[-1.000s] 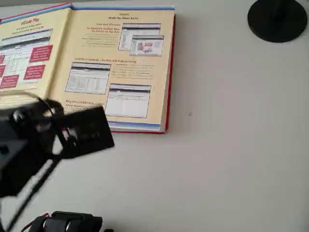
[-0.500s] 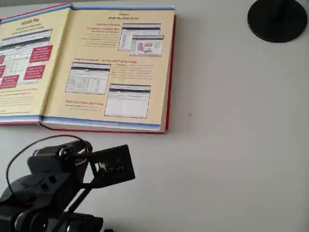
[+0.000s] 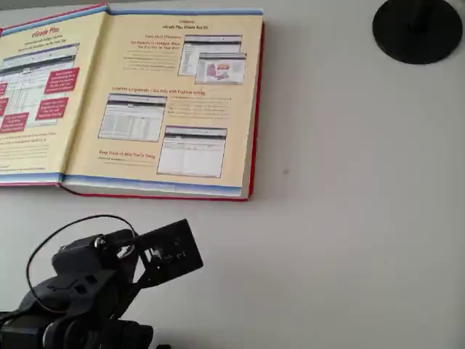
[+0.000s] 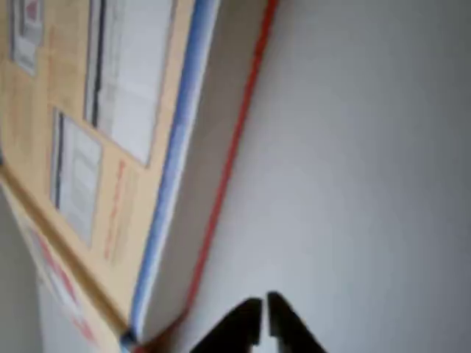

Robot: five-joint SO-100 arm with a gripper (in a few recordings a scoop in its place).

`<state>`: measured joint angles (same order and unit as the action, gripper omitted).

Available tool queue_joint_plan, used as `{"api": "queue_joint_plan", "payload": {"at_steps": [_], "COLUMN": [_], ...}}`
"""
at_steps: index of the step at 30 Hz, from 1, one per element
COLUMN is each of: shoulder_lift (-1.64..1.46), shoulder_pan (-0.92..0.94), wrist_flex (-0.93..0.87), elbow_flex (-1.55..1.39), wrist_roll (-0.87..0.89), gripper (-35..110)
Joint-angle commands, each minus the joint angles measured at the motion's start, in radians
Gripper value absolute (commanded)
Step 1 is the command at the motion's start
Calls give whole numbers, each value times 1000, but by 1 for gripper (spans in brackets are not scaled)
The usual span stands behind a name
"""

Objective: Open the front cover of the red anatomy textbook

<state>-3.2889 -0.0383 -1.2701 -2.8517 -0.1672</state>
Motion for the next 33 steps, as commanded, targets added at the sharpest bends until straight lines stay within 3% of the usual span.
{"api": "queue_joint_plan", "payload": {"at_steps": [1,33], "shoulder_lift": [-2,-2], "shoulder_pan": [21,23], "wrist_flex": [3,14], "elbow_flex": [-15,-126], "wrist_roll": [26,98], "gripper": [0,3]}}
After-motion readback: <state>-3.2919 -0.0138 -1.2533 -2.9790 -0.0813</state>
